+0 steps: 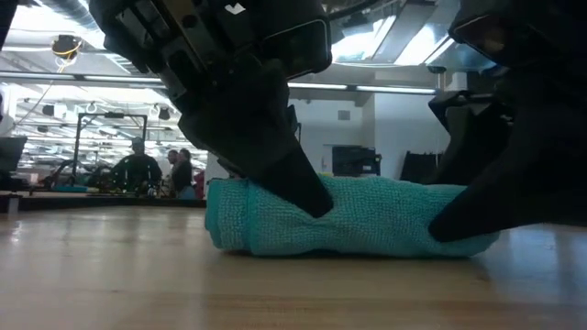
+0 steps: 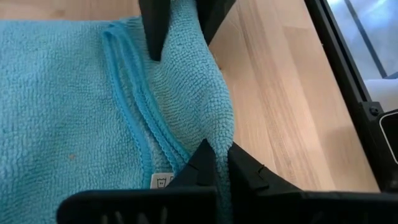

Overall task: Roll microfiber towels into tight, uniform cylinder then place into a basket
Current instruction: Roll the blue microfiber cloth

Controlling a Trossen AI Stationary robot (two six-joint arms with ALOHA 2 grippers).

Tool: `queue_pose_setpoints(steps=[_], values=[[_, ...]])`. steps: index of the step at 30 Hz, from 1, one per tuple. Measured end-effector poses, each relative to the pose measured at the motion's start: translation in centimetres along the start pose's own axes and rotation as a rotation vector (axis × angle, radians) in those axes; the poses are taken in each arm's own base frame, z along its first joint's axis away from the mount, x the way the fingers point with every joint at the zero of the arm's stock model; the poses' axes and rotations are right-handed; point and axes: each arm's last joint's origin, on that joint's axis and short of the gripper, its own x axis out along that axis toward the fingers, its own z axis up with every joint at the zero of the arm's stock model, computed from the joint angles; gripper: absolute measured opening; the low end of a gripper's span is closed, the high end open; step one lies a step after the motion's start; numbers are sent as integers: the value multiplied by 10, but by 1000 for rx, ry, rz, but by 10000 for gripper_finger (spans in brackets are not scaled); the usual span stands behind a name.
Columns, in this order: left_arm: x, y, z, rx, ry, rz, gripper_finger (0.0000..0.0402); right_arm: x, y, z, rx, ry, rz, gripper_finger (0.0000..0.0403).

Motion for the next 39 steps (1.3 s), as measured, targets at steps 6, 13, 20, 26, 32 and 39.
queue_pose_setpoints(steps=[6, 13, 20, 26, 32, 39], values=[[-2, -1, 1, 4, 0, -1, 0, 0, 1, 0, 67, 17, 48, 18], [-19, -4, 9, -11, 8, -8, 1, -5, -5, 10, 248, 31, 140, 22], [-33, -6, 12, -33, 55, -26, 4, -10, -24, 28, 450, 31, 204, 16], [-34, 8, 7, -56, 121, 57, 25, 3, -42, 27, 594, 113, 201, 16], [-35, 24, 6, -84, 159, 121, 44, 8, -53, 19, 640, 195, 138, 16], [-36, 28, 7, -34, 160, 141, 60, 7, -55, 10, 697, 277, 84, 16]])
